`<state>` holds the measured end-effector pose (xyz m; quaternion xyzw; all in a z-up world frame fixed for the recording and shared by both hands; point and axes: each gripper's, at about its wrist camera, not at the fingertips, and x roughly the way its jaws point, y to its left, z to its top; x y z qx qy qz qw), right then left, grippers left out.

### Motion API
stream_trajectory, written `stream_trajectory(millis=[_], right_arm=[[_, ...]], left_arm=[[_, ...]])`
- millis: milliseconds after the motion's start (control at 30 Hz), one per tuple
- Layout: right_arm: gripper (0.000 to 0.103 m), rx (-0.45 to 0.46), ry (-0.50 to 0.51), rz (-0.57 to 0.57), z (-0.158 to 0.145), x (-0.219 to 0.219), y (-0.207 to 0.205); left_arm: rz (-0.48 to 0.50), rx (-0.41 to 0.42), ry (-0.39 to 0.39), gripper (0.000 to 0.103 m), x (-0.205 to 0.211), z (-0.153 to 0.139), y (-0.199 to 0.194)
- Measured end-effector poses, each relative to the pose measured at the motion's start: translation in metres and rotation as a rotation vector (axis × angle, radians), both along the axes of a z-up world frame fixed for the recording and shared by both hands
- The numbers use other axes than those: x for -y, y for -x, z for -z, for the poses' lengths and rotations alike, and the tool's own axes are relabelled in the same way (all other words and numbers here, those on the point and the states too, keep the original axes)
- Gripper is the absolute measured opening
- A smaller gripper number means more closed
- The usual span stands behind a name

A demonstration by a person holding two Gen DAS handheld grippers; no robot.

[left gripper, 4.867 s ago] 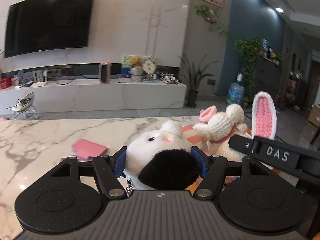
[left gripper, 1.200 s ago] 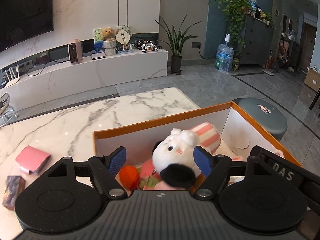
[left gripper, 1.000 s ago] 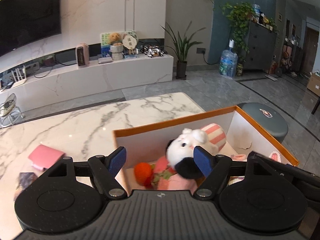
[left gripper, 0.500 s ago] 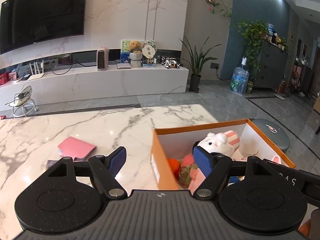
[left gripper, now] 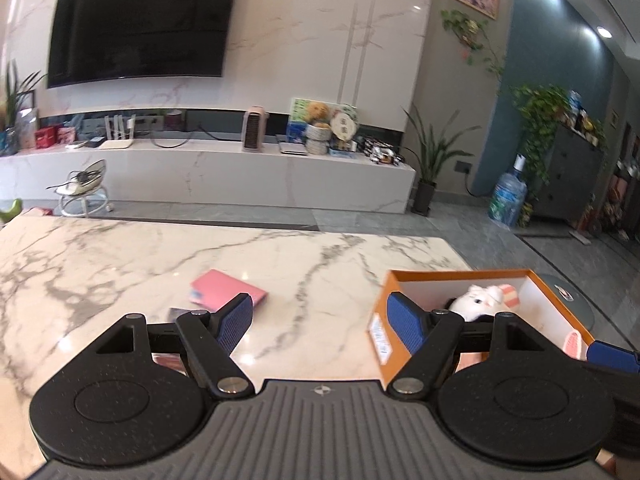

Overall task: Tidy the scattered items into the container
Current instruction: 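Withdraw both grippers from the box toward the table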

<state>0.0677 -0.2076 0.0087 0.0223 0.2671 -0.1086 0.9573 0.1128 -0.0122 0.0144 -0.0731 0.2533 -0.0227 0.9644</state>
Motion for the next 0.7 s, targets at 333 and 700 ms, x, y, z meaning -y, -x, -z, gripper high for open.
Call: stream_trajectory(millis=[333,700], right_arm=[[0.085,0.010,0.096,-0.153,0.010,-0.076,0.002],[0.085,-0.067,0.133,-0.266,0.044,-0.126,-0.022]], left_arm=[[-0.117,-0.024,0.020,0.087,-0.063,0.015,0.010],[-0.189,-0.113,0.058,0.088,-0.106,0.050,-0.006]])
